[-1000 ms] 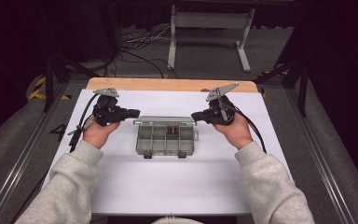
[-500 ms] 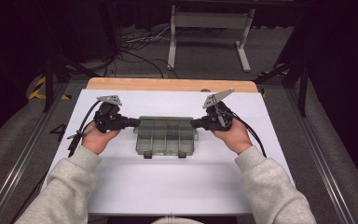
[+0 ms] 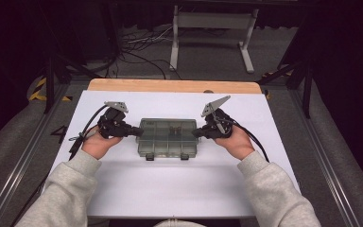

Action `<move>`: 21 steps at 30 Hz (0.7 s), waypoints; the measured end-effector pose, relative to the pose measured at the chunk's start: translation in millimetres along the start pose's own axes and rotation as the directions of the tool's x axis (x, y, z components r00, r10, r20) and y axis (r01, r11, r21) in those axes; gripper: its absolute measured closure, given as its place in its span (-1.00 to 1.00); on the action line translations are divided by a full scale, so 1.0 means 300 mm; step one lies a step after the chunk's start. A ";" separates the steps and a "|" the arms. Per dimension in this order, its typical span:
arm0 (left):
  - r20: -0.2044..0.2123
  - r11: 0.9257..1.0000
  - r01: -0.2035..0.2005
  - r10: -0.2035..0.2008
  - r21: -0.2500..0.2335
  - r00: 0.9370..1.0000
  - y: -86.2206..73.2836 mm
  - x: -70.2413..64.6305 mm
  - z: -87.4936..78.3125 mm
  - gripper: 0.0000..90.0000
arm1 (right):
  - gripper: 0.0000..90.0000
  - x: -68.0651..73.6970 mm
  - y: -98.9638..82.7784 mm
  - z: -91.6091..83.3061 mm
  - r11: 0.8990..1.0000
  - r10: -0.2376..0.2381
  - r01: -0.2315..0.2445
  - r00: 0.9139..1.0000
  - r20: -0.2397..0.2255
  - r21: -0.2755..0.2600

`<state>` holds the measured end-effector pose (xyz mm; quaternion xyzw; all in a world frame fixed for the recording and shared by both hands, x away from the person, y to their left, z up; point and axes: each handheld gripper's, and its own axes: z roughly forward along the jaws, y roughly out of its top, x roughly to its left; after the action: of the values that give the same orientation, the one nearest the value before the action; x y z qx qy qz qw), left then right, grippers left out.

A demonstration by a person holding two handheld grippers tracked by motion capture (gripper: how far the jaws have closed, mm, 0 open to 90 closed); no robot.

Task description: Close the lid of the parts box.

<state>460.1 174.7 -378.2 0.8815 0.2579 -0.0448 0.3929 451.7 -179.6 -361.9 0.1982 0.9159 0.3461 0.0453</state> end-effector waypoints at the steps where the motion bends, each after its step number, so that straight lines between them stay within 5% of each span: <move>1: 0.003 1.000 -0.002 0.002 0.007 1.000 0.000 0.000 0.003 0.99 | 1.00 0.001 -0.001 0.002 1.000 0.002 -0.002 1.000 0.000 0.005; 21: 0.024 0.995 -0.006 0.003 0.102 1.000 -0.016 -0.001 0.048 0.99 | 1.00 0.012 -0.019 0.065 0.995 -0.001 0.002 1.000 -0.011 0.102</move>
<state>459.2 167.0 -391.3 0.9004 0.2484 -0.0677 0.3506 450.8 -170.0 -380.1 0.1975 0.9329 0.2996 0.0306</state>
